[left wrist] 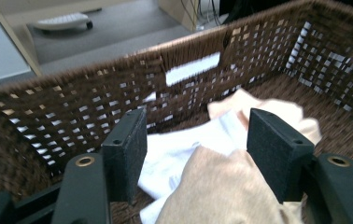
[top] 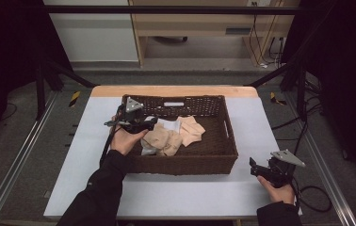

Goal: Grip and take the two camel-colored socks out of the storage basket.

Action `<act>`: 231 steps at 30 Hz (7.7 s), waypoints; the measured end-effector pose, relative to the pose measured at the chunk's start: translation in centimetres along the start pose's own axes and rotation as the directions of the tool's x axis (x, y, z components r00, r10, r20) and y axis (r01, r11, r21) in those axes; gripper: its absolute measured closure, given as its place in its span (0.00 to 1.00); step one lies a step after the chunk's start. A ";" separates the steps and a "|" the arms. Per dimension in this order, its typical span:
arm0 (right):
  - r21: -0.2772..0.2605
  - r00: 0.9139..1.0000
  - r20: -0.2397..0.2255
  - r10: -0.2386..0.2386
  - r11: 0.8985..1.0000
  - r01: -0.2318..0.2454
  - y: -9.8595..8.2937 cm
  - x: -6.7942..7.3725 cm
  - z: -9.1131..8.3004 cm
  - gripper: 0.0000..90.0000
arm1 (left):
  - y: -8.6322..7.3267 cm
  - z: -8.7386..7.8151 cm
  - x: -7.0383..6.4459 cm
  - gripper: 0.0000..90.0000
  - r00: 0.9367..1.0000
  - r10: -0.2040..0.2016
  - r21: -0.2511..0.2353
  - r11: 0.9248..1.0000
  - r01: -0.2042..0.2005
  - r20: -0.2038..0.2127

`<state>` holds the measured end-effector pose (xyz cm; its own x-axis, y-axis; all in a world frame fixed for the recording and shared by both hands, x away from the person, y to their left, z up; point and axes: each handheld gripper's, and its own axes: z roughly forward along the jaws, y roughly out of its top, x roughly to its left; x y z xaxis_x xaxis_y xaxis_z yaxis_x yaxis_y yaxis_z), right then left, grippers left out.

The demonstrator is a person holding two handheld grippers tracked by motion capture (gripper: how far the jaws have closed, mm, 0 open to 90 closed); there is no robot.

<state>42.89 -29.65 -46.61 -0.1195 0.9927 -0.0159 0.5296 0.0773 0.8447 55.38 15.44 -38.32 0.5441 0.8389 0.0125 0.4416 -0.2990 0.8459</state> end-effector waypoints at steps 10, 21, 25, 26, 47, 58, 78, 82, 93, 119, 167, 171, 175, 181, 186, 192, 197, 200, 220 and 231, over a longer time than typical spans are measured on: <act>0.001 1.000 0.000 -0.001 1.000 0.001 0.0 0.0 0.1 0.05 | -1.1 1.8 0.0 0.46 1.000 0.008 0.085 0.996 -0.009 0.013; 0.006 1.000 -0.002 -0.004 1.000 0.004 0.0 0.0 0.1 0.05 | -2.6 3.6 0.0 0.46 0.999 0.028 0.195 0.980 -0.034 0.035; 0.006 1.000 -0.004 -0.006 1.000 0.006 0.0 0.1 0.2 0.05 | -2.7 3.7 0.0 0.48 0.999 0.025 0.207 0.978 -0.034 0.045; 0.006 1.000 -0.003 -0.006 1.000 0.006 0.0 0.1 0.1 0.05 | -2.8 3.8 -0.1 0.49 0.998 0.030 0.225 0.974 -0.040 0.048; 0.008 1.000 -0.001 -0.005 1.000 0.005 0.0 0.0 0.1 0.05 | -2.5 3.2 -0.2 0.93 0.998 0.006 0.272 0.962 -0.023 0.061; 0.005 1.000 0.002 -0.004 1.000 0.004 0.0 0.0 0.0 0.05 | -1.9 1.7 0.0 0.94 0.997 -0.018 0.129 0.992 0.008 0.077; 0.005 1.000 0.008 -0.005 1.000 0.005 0.0 -0.1 0.0 0.05 | 0.8 -4.3 0.4 0.94 0.996 -0.004 -0.154 0.988 0.018 0.092; 0.005 1.000 0.008 -0.005 1.000 0.005 0.0 -0.1 0.0 0.05 | 1.3 -5.6 0.3 0.94 0.996 -0.004 -0.191 0.981 0.022 0.093; 0.005 1.000 0.009 -0.004 1.000 0.004 0.0 -0.1 0.0 0.05 | 0.9 -9.2 1.3 0.94 0.996 -0.020 -0.255 0.966 0.043 0.092; -0.001 1.000 0.008 0.002 1.000 -0.002 0.0 0.0 -0.2 0.05 | -5.4 -18.0 6.6 0.94 0.992 -0.120 -0.346 0.932 0.105 -0.023; -0.002 1.000 -0.005 -0.006 1.000 0.006 -0.1 0.3 -0.5 0.06 | -15.1 -11.8 10.3 0.82 0.971 -0.191 0.102 0.973 0.207 -0.145; -0.002 1.000 -0.005 -0.006 1.000 0.006 -0.1 0.3 -0.5 0.06 | -15.0 -11.9 10.5 0.71 0.966 -0.207 0.084 0.971 0.222 -0.155; -0.003 1.000 -0.004 -0.006 1.000 0.006 0.0 0.2 -0.5 0.06 | -14.4 -12.6 10.5 0.59 0.960 -0.230 0.033 0.971 0.238 -0.161; -0.004 1.000 -0.005 -0.005 1.000 0.004 0.0 0.2 -0.5 0.06 | -13.0 -14.2 10.1 0.54 0.958 -0.245 -0.055 0.969 0.239 -0.151; -0.007 1.000 -0.004 0.000 1.000 0.000 0.0 0.1 -0.5 0.06 | -11.6 -15.4 9.4 0.53 0.961 -0.243 -0.136 0.965 0.225 -0.129; -0.008 1.000 -0.003 -0.004 1.000 0.004 0.0 0.0 -0.4 0.06 | -10.4 -16.0 8.4 0.51 0.966 -0.234 -0.196 0.958 0.209 -0.110; -0.008 1.000 -0.003 -0.002 1.000 0.002 0.0 0.0 -0.4 0.06 | -9.4 -16.1 7.4 0.50 0.973 -0.213 -0.225 0.956 0.188 -0.092; -0.008 1.000 -0.002 0.001 1.000 -0.001 0.0 0.1 -0.4 0.06 | -8.8 -16.0 6.8 0.50 0.976 -0.202 -0.238 0.955 0.178 -0.079; -0.008 1.000 0.006 0.014 1.000 -0.014 0.0 -0.1 -0.4 0.06 | -3.6 -12.6 2.0 0.51 0.998 -0.067 -0.266 0.962 0.065 0.004; -0.010 1.000 0.002 0.020 1.000 -0.020 0.0 -0.1 -0.4 0.06 | -0.5 -10.1 0.7 0.51 0.999 -0.033 -0.270 0.962 0.038 0.022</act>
<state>42.57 -29.77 -46.41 -0.1074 0.9942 -0.0004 0.5235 0.0569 0.8501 48.34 20.75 -33.36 0.5446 0.8383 -0.0273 0.2533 -0.1334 0.9582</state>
